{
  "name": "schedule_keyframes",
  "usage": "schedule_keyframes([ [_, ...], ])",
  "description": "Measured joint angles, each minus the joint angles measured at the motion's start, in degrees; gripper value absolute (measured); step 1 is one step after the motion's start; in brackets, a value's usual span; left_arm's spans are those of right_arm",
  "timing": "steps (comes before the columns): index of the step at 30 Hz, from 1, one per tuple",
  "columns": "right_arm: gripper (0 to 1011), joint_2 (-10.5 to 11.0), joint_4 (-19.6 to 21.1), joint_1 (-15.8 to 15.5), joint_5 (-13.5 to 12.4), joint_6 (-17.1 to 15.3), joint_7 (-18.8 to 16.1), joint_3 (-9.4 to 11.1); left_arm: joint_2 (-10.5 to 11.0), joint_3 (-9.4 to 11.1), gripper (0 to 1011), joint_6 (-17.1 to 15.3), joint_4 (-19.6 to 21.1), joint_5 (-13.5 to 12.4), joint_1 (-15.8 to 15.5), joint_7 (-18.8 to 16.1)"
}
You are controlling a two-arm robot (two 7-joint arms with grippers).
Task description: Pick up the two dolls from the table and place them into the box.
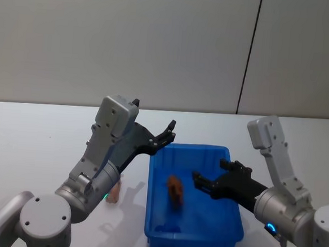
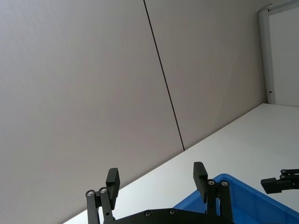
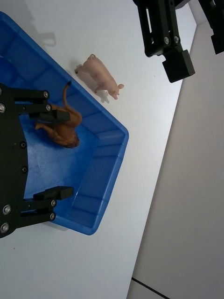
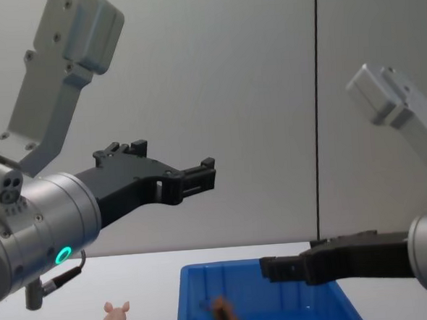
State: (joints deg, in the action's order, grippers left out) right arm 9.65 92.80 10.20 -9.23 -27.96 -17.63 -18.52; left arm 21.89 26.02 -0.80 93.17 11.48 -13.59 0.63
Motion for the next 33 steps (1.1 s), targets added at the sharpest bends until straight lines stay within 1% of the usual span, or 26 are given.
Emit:
schedule_keyframes([
  [2,848,0.0,-0.1,0.0,0.0,0.2,0.0,0.0,0.0,0.0,1001,0.0,0.0,0.0,0.0,0.0],
  [3,899,0.0,-0.1,0.0,-0.2,0.5,0.1,0.0,0.0,0.0,1001,0.0,0.0,0.0,0.0,0.0],
  [7,996,0.1,0.0,-0.4,-0.8,2.0,0.5,0.1,0.0,0.0,1001,0.0,0.0,0.0,0.0,0.0],
  [14,1001,0.5,0.7,-1.1,-1.9,3.9,1.2,0.4,0.0,0.0,1001,0.0,0.0,-0.1,0.0,0.0],
  [21,1001,0.7,1.1,-1.5,-2.5,5.0,1.5,0.6,0.1,-0.1,1001,-0.4,0.4,-0.8,0.3,-0.7],
  [27,1001,0.8,1.3,-1.7,-2.8,5.6,1.7,0.7,0.8,-0.6,1001,-1.1,1.3,-1.6,0.9,-2.0],
  [33,1001,0.9,1.4,-1.8,-3.1,6.0,1.9,0.7,1.8,-1.1,1001,-2.0,2.5,-1.8,1.9,-3.4],
])
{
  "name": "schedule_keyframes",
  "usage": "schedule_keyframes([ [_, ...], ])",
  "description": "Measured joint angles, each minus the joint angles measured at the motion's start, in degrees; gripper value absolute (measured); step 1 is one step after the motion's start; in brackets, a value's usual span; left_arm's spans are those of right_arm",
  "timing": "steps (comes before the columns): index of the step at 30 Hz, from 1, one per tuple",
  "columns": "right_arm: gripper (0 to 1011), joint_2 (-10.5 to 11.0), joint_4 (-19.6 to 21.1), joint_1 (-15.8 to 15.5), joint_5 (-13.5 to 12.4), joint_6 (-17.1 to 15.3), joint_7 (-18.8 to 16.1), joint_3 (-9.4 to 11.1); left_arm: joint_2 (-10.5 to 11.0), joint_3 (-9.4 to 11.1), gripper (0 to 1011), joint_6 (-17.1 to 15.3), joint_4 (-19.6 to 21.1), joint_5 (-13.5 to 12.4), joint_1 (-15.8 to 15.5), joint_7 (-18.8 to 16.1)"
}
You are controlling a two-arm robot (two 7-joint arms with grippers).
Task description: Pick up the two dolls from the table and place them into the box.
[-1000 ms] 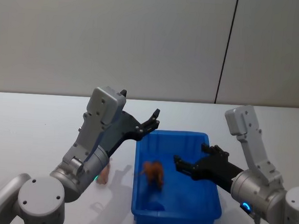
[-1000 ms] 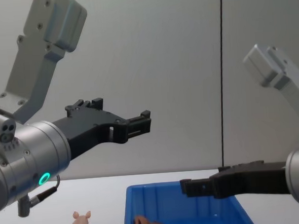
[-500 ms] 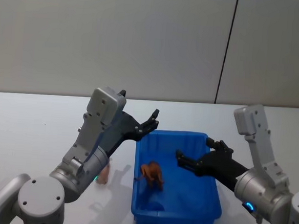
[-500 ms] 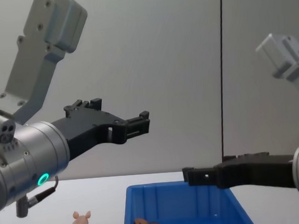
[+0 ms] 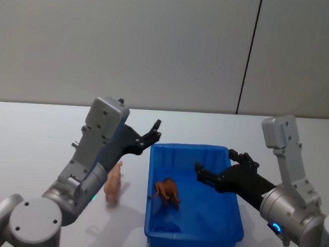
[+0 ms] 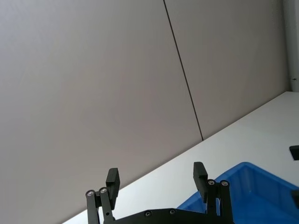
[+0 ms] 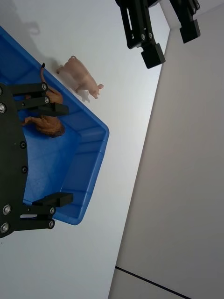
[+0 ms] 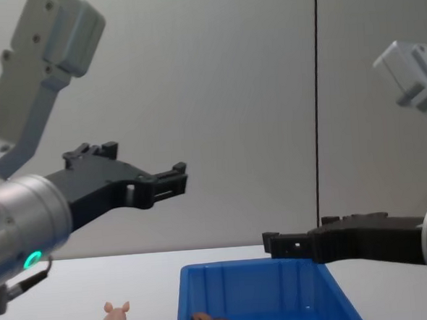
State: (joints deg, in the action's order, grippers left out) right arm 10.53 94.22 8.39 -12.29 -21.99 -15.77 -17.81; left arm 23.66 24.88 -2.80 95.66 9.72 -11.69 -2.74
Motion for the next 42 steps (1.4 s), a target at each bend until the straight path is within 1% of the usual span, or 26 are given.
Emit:
schedule_keyframes([
  [5,1001,0.0,0.1,-0.1,-0.1,0.2,0.1,0.0,1.1,-0.6,1001,-1.2,1.2,0.2,1.1,-1.2],
  [10,1001,0.0,0.1,-0.1,-0.2,0.3,0.1,0.1,2.4,-1.3,1001,-2.7,2.5,1.6,2.6,-2.2],
  [17,1001,0.1,0.1,-0.1,-0.2,0.4,0.2,0.1,3.7,-2.0,1001,-3.8,3.3,4.8,4.4,-2.8],
  [18,1001,0.1,0.1,-0.1,-0.2,0.4,0.2,0.1,3.9,-2.2,1001,-3.8,3.4,5.9,4.8,-2.8],
  [21,1001,0.1,0.2,-0.2,-0.2,0.5,0.2,0.1,4.2,-2.4,1001,-3.8,3.4,7.3,5.4,-2.8],
  [22,1001,0.1,0.2,-0.2,-0.2,0.5,0.2,0.1,4.3,-2.6,1001,-3.6,3.3,8.2,5.7,-2.8],
  [23,1001,0.1,0.2,-0.2,-0.2,0.5,0.2,0.1,4.4,-2.7,1001,-3.3,3.1,9.4,6.0,-2.7],
  [26,1001,0.1,0.2,-0.2,-0.3,0.5,0.2,0.1,4.4,-2.9,1001,-2.8,2.7,10.9,6.5,-2.4],
  [29,1001,0.1,0.2,-0.2,-0.3,0.5,0.2,0.1,4.4,-3.1,1001,-1.8,1.7,13.6,7.0,-1.3],
  [30,1001,0.1,0.2,-0.2,-0.3,0.5,0.2,0.1,4.4,-3.1,1001,-1.8,1.7,13.6,7.0,-1.3],
  [34,1001,0.1,0.2,-0.2,-0.3,0.5,0.2,0.1,4.1,-3.3,1001,-1.2,0.2,16.1,7.2,0.3],
  [37,1001,0.1,0.2,-0.2,-0.3,0.5,0.2,0.1,3.7,-3.4,1001,-0.9,-1.0,17.4,7.1,1.4],
  [42,1001,0.1,0.2,-0.2,-0.3,0.6,0.2,0.1,3.1,-3.5,1001,-0.8,-2.8,18.9,6.6,2.9],
])
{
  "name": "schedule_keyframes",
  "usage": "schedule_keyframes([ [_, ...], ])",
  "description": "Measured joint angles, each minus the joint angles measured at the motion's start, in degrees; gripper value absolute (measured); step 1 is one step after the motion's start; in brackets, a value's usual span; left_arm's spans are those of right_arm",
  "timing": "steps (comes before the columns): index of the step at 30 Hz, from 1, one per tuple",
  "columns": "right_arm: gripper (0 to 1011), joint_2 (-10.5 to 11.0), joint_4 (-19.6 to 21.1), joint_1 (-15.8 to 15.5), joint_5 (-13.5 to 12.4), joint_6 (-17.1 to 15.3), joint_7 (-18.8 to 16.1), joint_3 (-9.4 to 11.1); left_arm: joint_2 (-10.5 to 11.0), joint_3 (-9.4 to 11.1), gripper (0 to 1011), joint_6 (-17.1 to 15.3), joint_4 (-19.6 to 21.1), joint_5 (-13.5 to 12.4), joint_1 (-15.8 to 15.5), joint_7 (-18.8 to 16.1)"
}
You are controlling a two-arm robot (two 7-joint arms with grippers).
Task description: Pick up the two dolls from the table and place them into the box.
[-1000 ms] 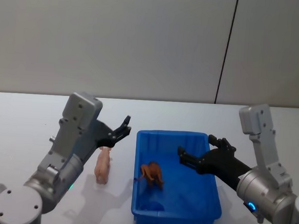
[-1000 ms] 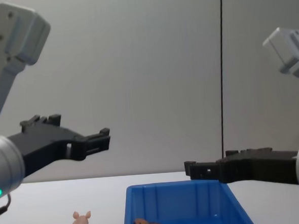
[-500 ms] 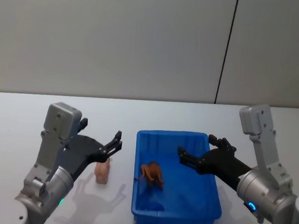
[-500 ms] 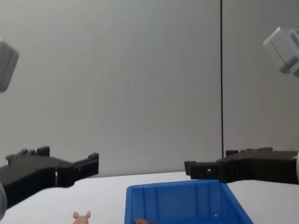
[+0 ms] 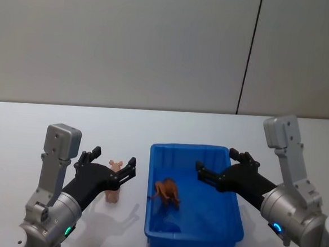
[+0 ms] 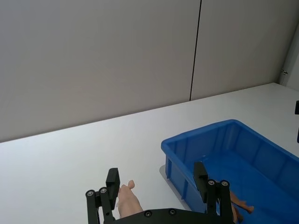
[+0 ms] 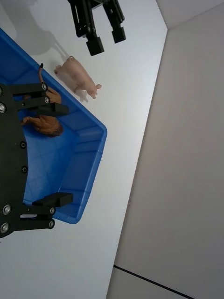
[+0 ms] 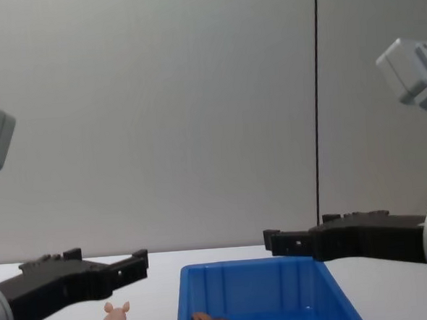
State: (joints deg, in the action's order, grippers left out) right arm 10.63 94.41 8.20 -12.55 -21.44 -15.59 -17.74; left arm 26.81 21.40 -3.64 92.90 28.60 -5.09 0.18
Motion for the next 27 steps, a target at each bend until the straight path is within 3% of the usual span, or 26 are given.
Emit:
schedule_keyframes([
  [8,1001,0.0,0.0,0.0,0.0,0.0,0.0,0.0,-1.3,-0.2,1001,-0.9,-3.8,1.3,-1.5,2.2],
  [27,1001,0.0,0.0,0.0,0.0,0.0,0.0,0.0,-3.2,-0.6,1001,-4.1,-11.5,1.8,-4.5,5.5],
])
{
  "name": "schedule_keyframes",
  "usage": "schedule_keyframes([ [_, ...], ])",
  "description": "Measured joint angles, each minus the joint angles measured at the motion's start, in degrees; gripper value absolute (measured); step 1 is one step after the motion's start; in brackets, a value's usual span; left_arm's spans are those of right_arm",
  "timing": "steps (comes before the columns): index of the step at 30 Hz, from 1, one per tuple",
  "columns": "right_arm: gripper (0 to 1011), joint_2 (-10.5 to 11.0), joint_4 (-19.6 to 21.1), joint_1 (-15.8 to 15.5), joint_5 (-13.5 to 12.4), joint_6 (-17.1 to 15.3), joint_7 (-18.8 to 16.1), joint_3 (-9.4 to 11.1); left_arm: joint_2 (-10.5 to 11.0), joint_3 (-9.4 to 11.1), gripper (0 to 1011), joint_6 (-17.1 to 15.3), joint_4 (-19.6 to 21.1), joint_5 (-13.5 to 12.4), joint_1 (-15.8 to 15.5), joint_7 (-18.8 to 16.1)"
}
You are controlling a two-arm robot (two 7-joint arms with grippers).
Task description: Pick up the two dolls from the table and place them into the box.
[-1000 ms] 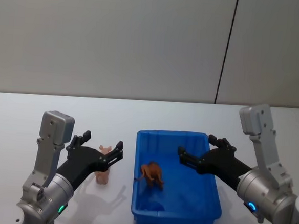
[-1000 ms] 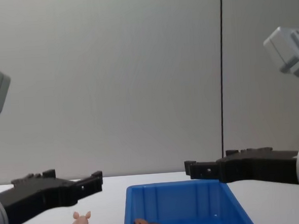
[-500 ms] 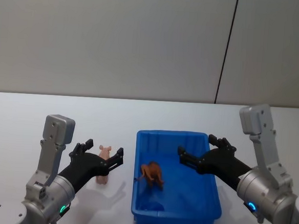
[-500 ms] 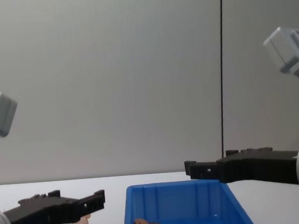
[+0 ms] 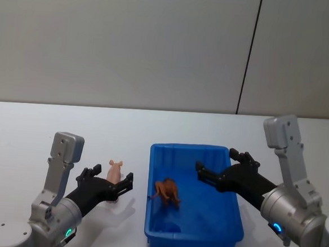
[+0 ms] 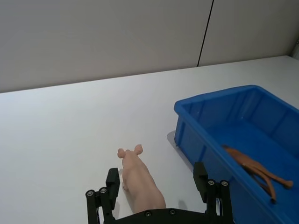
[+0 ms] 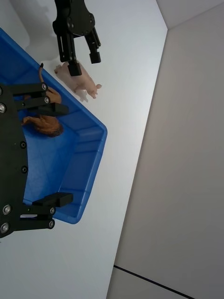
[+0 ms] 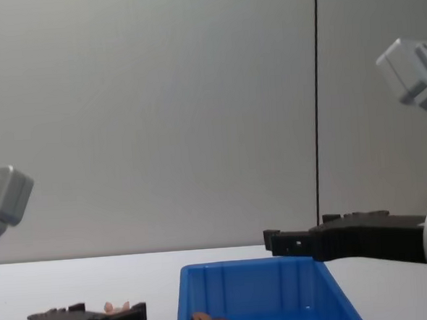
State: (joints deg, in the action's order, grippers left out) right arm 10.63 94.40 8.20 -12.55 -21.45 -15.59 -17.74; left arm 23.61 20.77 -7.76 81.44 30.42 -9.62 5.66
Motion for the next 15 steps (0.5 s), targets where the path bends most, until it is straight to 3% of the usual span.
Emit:
schedule_keyframes([
  [15,1001,0.0,0.0,0.0,0.0,0.0,0.0,0.0,-0.9,-0.3,1001,-1.7,-5.0,-1.5,-2.0,1.3],
])
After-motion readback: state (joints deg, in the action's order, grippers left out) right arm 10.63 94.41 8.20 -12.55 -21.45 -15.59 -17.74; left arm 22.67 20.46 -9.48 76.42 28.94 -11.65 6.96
